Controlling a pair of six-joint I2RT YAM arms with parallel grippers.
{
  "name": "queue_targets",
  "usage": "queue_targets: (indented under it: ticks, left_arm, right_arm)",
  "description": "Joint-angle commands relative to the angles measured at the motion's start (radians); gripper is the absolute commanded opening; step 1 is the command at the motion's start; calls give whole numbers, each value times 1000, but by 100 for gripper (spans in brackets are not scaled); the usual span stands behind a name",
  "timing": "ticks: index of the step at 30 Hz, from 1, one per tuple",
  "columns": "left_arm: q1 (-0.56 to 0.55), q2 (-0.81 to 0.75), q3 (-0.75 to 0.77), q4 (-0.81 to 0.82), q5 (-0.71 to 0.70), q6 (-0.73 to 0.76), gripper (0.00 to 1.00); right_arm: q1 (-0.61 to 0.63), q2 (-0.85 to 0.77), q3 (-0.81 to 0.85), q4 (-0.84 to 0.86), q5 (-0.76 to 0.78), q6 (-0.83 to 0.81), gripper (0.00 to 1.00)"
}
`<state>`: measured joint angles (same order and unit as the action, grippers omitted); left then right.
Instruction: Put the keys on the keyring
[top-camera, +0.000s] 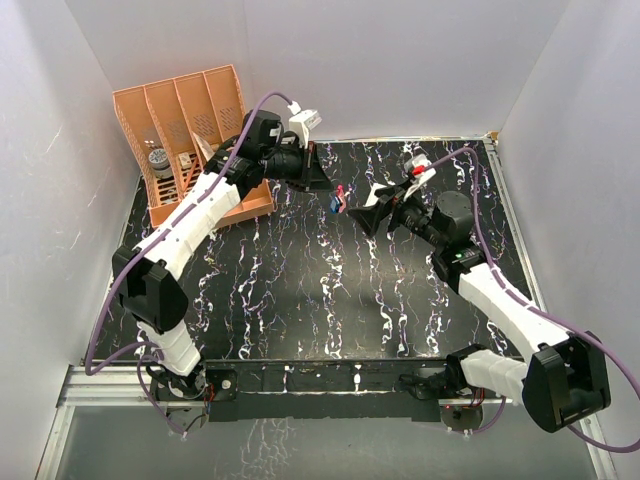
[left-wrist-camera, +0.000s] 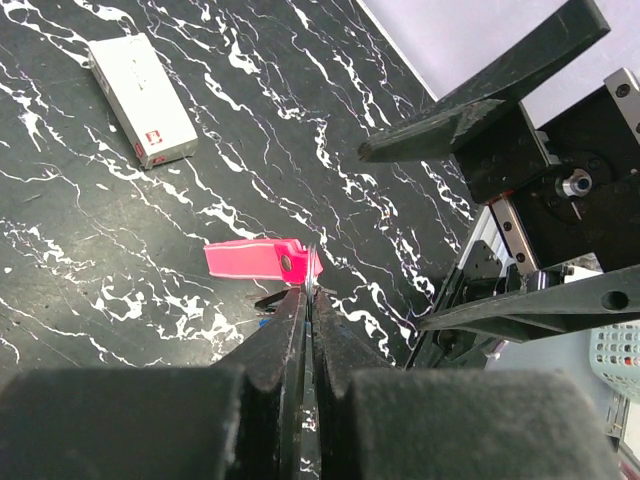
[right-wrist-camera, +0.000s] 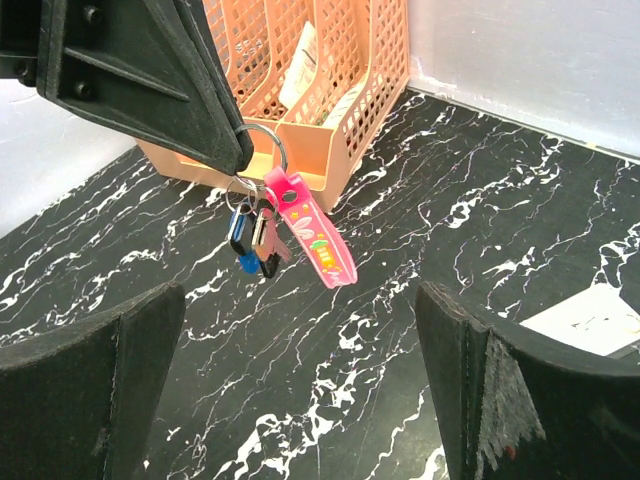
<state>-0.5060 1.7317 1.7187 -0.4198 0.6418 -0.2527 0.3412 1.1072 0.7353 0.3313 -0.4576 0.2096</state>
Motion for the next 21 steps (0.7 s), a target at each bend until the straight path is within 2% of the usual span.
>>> queue_targets:
  ticks: [1, 14, 21]
  left_arm:
    - [-12, -12, 49, -56, 47, 26, 0]
    - [-41, 3, 72, -90, 59, 51, 0]
    - [-52, -5, 63, -109, 59, 66, 0]
  right_arm:
    - [25, 14, 4, 63, 29, -13, 98]
    - [140, 131, 76, 112, 105, 9, 98]
    - [150, 171, 119, 120, 140, 32, 98]
